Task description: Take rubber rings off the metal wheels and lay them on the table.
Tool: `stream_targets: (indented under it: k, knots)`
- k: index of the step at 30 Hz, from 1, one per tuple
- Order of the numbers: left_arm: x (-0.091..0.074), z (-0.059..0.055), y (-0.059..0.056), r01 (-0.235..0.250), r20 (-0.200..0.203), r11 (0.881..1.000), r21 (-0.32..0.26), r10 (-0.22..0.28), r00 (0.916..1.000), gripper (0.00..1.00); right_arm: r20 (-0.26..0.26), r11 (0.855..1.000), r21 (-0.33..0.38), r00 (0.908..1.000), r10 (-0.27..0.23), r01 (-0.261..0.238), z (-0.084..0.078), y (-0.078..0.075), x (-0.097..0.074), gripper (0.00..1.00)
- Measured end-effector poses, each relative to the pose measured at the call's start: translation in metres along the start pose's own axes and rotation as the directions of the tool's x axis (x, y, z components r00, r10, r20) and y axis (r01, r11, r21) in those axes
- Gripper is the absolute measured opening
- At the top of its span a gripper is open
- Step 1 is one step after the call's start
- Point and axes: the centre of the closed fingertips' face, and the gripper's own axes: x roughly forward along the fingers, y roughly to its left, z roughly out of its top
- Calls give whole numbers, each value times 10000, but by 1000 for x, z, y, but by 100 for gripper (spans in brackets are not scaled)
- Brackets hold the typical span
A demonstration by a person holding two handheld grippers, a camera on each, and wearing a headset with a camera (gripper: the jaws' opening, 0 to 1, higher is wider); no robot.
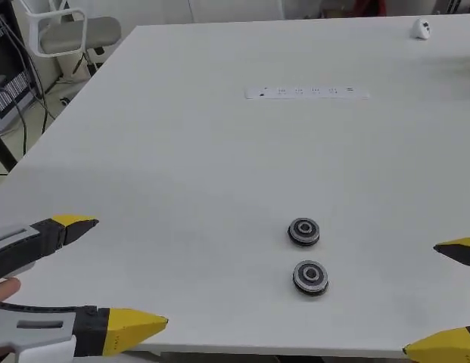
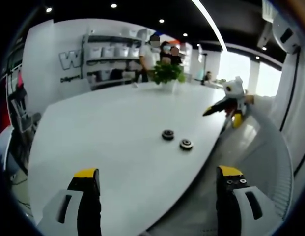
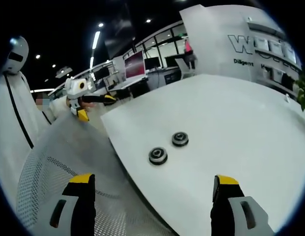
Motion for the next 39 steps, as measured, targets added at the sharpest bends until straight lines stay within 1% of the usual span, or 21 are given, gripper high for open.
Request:
stream_targets:
  k: [4,8,14,16,19,21,23,24,25,28,32,33,35,39]
  knots:
    - [0,1,-2,60,82,10000,-54,-60,9999,100,140,10000,86,9999,-11,10,2,0,1,99]
    - [0,2,-1,25,52,10000,-14,-25,10000,99,155,10000,88,9999,-25,23,2,1,0,99]
    - [-3,3,-1,70,153,10000,-55,-70,9999,98,169,9999,-9,9998,-130,130,3,0,-2,99]
    - [-2,3,0,75,183,9999,-113,-73,9998,97,245,9998,120,9996,-130,127,3,-1,-3,99]
    - [-3,1,-1,58,73,9999,-85,-57,10000,96,303,9997,140,9994,-192,188,4,-2,-4,99]
    - [-3,2,-2,64,77,10000,-42,-64,9999,95,361,9997,156,9992,-189,183,6,-2,-5,99]
    - [-4,6,-5,218,207,9998,-24,-217,9995,93,337,9996,178,9991,-241,235,5,-3,-5,99]
    - [-6,9,-8,325,314,9995,16,-326,9990,92,250,9992,174,9991,-354,350,3,-5,-6,99]
    - [-6,10,-9,345,340,9994,42,-346,9988,92,235,9990,136,9988,-421,418,3,-6,-6,99]
    - [-6,11,-9,363,379,9993,13,-363,9986,95,293,9989,249,9988,-404,397,2,-5,-6,99]
    - [-6,12,-7,404,438,9990,-188,-396,9983,97,274,9987,233,9986,-456,449,1,-4,-8,97]
    - [-7,13,-8,464,501,9986,-246,-451,9977,97,276,9987,235,9985,-463,456,1,-4,-8,97]
    - [-8,19,-9,572,756,9978,-325,-546,9956,97,336,9982,276,9979,-548,539,2,-5,-10,98]
    - [-9,24,-9,523,878,9981,-331,-492,9949,100,387,9977,322,9974,-611,599,2,-6,-12,98]
